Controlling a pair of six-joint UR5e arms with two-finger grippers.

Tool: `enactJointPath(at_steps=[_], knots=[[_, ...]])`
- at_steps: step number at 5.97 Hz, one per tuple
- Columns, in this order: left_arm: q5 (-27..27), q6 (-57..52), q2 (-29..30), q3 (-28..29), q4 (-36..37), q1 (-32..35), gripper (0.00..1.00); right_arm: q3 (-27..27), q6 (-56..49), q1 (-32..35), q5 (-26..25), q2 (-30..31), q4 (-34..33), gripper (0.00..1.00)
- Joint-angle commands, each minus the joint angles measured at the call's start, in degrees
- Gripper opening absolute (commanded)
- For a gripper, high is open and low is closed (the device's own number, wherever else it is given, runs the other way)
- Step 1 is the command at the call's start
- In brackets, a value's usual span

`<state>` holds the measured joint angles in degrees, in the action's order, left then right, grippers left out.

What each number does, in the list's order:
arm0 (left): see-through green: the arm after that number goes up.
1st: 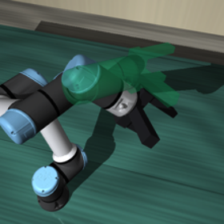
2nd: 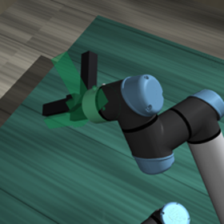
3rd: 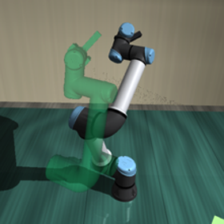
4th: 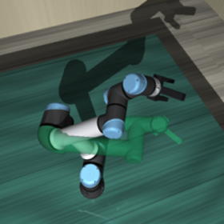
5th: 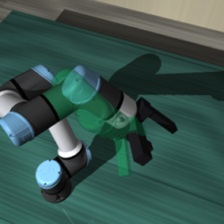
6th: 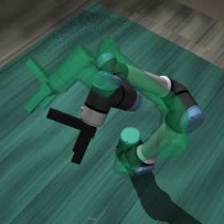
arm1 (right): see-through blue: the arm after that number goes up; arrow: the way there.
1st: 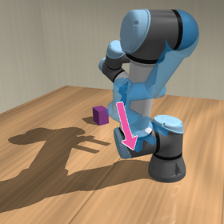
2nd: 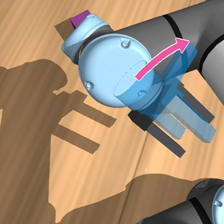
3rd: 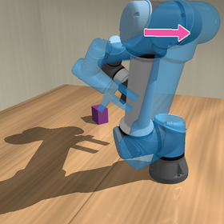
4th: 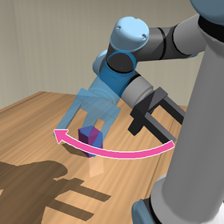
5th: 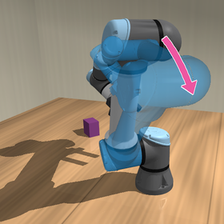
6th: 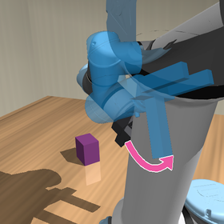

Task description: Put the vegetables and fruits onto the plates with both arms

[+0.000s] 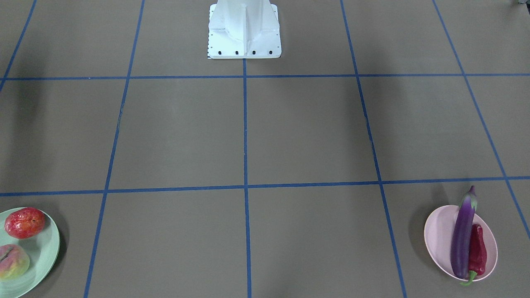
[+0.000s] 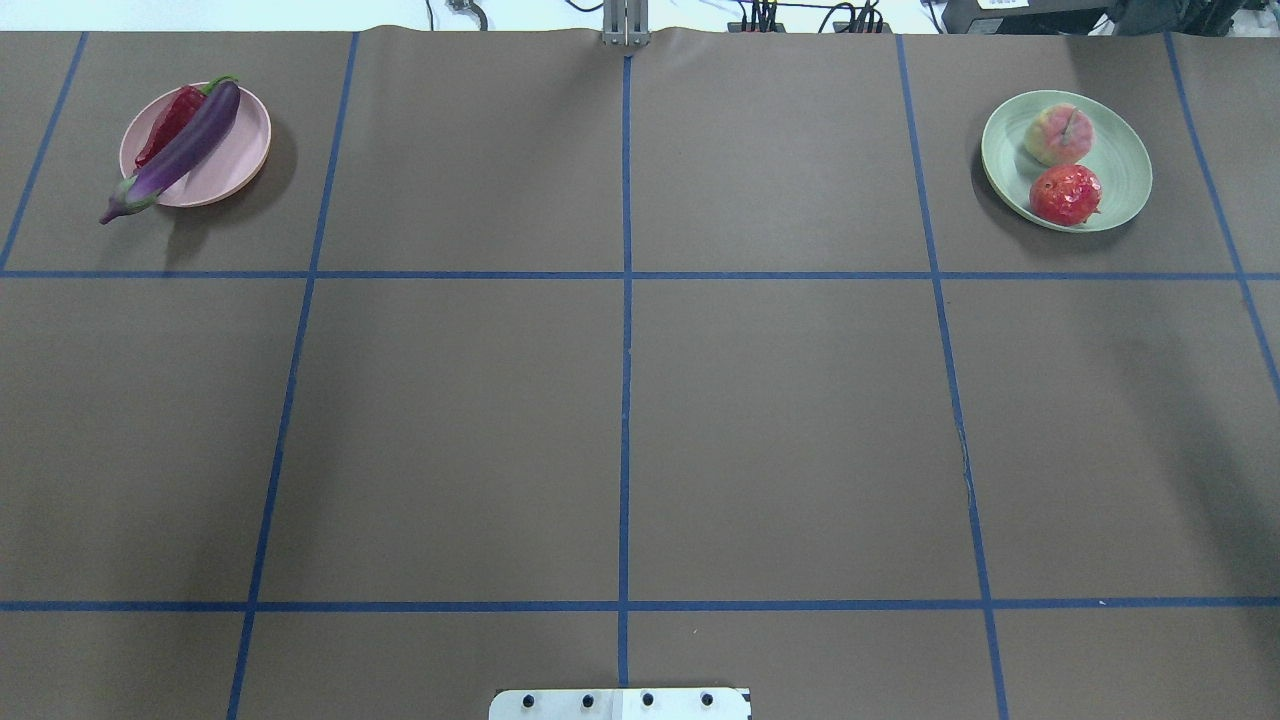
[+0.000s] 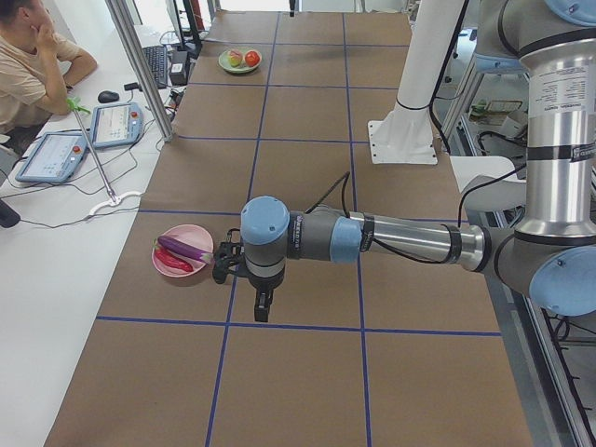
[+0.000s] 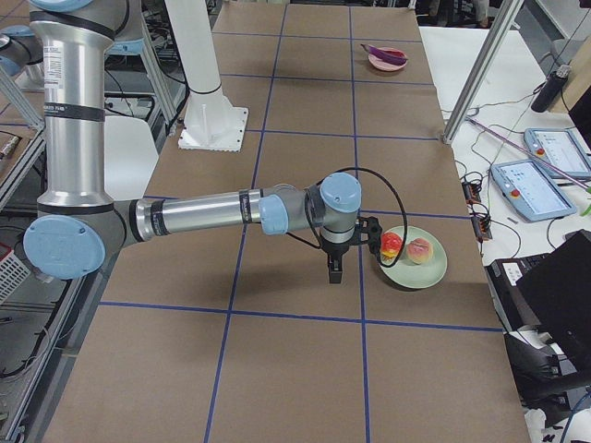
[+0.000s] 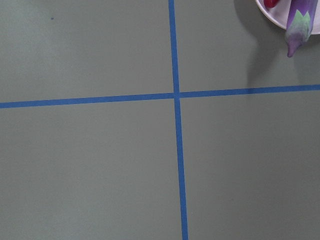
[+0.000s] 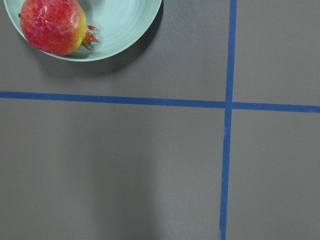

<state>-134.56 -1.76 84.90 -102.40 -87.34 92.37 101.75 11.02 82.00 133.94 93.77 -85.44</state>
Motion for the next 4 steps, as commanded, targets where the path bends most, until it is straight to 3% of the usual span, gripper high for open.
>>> enactJointPath(at_steps=[1,4], knots=[[0.00,0.00,0.00,0.00,-0.02,0.00,1.00,-0.24,-0.03,0.00,0.09,1.41,3.26,1.00],[0.00,0.00,0.00,0.09,-0.02,-0.09,1.00,-0.33,0.41,-0.08,0.09,1.41,3.26,1.00]])
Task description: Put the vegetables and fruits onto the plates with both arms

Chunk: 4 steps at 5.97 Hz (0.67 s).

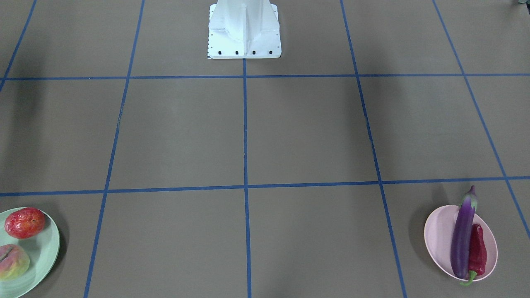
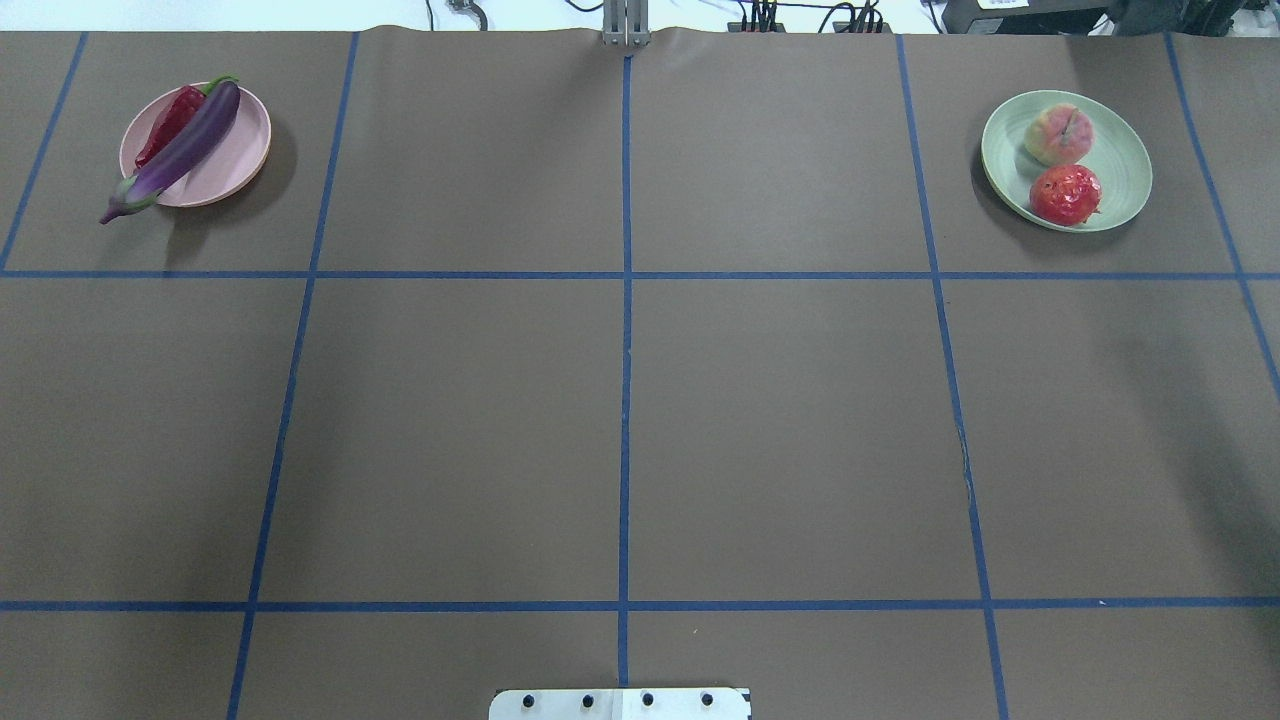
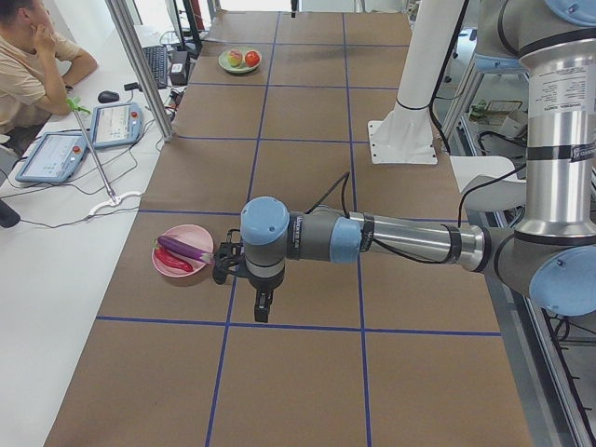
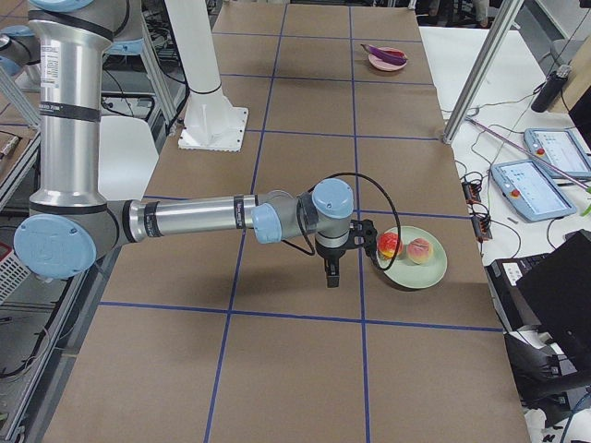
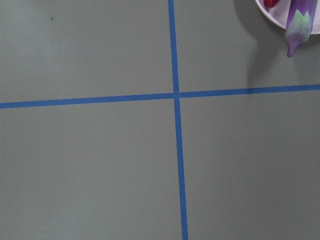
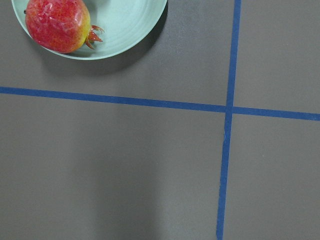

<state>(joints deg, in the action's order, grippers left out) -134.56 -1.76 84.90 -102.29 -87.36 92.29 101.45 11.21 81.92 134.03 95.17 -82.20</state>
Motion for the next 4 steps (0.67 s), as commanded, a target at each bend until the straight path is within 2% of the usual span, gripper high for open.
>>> enactJointPath(at_steps=[1,4], knots=[[0.00,0.00,0.00,-0.10,0.00,-0.01,1.00,-0.11,0.22,-0.01,0.00,0.02,0.02,1.00],[0.00,0.00,0.00,-0.19,-0.09,-0.01,1.00,-0.37,0.22,-0.01,-0.35,0.02,0.02,1.00]])
